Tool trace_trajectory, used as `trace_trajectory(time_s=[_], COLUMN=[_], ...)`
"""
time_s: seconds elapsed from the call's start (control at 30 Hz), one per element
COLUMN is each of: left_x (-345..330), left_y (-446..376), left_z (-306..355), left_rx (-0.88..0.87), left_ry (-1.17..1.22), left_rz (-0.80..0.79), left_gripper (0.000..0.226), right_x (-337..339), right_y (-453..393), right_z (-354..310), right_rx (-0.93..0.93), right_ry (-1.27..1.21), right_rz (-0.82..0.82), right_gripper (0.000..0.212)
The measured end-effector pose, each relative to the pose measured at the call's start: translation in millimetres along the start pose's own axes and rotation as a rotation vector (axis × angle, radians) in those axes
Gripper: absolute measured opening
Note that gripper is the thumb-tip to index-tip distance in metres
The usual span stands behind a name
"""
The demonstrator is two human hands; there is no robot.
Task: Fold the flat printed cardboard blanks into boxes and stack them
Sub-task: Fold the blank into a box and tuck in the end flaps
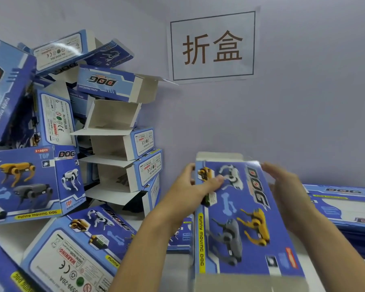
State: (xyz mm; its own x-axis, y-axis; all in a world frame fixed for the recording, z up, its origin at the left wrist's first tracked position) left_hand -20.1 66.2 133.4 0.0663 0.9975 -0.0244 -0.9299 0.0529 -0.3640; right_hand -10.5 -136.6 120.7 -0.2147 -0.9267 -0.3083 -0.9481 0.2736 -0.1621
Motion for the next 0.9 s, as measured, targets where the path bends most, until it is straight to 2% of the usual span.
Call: trace_trajectory(time_s=[0.07, 0.1, 0.13, 0.17, 0.2, 0.23, 0.27, 0.33, 0.4, 0.53, 0.6, 0.7, 0.77, 0.9], left_x=[6, 6, 6, 4, 3, 2, 3, 3, 0, -3, -2, 0, 2, 6], left_y=[-4, -5, -7, -7, -4, -1, 1, 3, 7, 9, 10, 12, 13, 12], left_z=[3, 6, 6, 9, 14, 18, 21, 26, 30, 33, 33, 32, 32, 29], left_rx=[-0.074, -0.109, -0.130, -0.158, -0.191, -0.228, -0.267, -0.358, -0.418, -0.462, -0.469, -0.455, -0.451, -0.447], left_ry=[0.068, 0.100, 0.115, 0.143, 0.148, 0.146, 0.124, 0.110, 0.069, 0.027, -0.002, -0.004, -0.002, -0.057], left_rz=[0.110, 0.165, 0.194, 0.216, 0.209, 0.197, 0.198, 0.225, 0.248, 0.194, 0.202, 0.244, 0.269, 0.278], left_gripper=[0.042, 0.049, 0.040, 0.033, 0.036, 0.045, 0.051, 0.044, 0.036, 0.059, 0.061, 0.048, 0.041, 0.042], right_x=[-27, -37, -44, -44, -46, -47, -47, -43, -37, -28, -27, -30, -33, -40], right_y=[9, 6, 8, 3, 3, -1, -1, 1, 9, 18, 21, 24, 26, 27], right_z=[-17, -22, -27, -29, -30, -32, -35, -37, -37, -38, -39, -37, -33, -28], right_rx=[-0.007, 0.033, 0.110, 0.229, 0.277, 0.297, 0.300, 0.319, 0.351, 0.439, 0.507, 0.550, 0.528, 0.452], right_ry=[0.012, 0.055, 0.092, 0.098, 0.108, 0.116, 0.100, 0.051, 0.005, 0.057, 0.090, 0.099, 0.102, 0.075], right_rz=[-0.173, -0.193, -0.178, -0.174, -0.201, -0.188, -0.155, -0.154, -0.238, -0.309, -0.282, -0.257, -0.260, -0.288], right_gripper=[0.055, 0.065, 0.068, 0.047, 0.030, 0.022, 0.024, 0.031, 0.037, 0.052, 0.052, 0.048, 0.043, 0.034])
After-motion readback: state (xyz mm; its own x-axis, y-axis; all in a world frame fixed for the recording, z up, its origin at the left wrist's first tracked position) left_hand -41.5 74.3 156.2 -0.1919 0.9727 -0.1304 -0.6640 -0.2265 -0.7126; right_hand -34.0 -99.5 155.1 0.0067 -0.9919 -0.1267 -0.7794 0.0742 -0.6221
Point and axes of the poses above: each hand's wrist, its own y-axis away from the middle knuckle, its own x-axis out of the back of the hand, z = x × y, the point moved 3 cm from there along -y, towards the middle knuckle, and after that the axes turned 14 degrees about z, right-handed, at the moved point
